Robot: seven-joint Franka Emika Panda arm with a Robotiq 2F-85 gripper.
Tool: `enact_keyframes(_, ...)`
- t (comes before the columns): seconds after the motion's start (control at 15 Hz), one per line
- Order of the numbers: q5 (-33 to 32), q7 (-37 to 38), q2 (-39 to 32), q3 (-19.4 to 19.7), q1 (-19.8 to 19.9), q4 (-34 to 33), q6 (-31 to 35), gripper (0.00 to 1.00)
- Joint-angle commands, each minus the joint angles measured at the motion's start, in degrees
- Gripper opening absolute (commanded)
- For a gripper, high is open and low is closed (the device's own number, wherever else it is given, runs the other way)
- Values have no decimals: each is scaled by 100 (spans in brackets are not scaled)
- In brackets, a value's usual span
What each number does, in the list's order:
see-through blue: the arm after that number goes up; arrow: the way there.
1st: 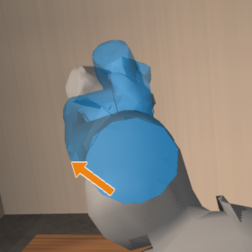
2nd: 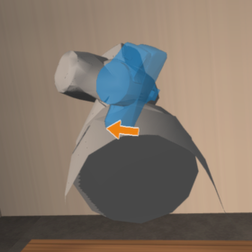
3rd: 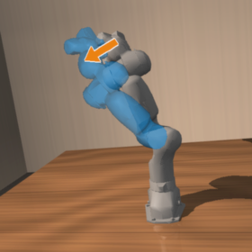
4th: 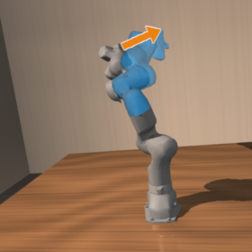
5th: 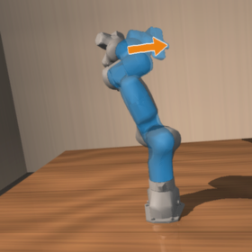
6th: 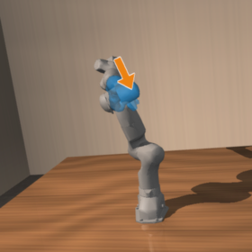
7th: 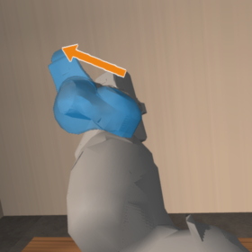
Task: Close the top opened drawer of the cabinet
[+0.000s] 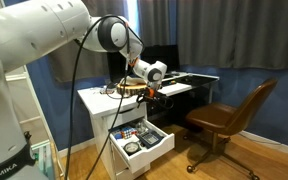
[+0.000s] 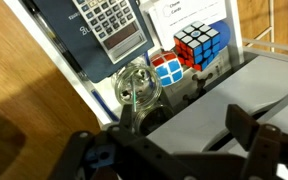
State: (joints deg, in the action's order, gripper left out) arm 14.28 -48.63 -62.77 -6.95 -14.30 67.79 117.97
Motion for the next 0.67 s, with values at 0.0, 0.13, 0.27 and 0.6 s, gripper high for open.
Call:
enact_keyframes(0.0,-128,490,929,205,-217,1143,22,100)
enact_keyframes(0.13,-601,860,1225,-136,-32,1466,46,100)
enact_keyframes(0.27,-855,1121,1569,-238,0,1798,27,100)
enact_keyframes(0.6,-1229,1537,2376,-421,75,2559,18,100)
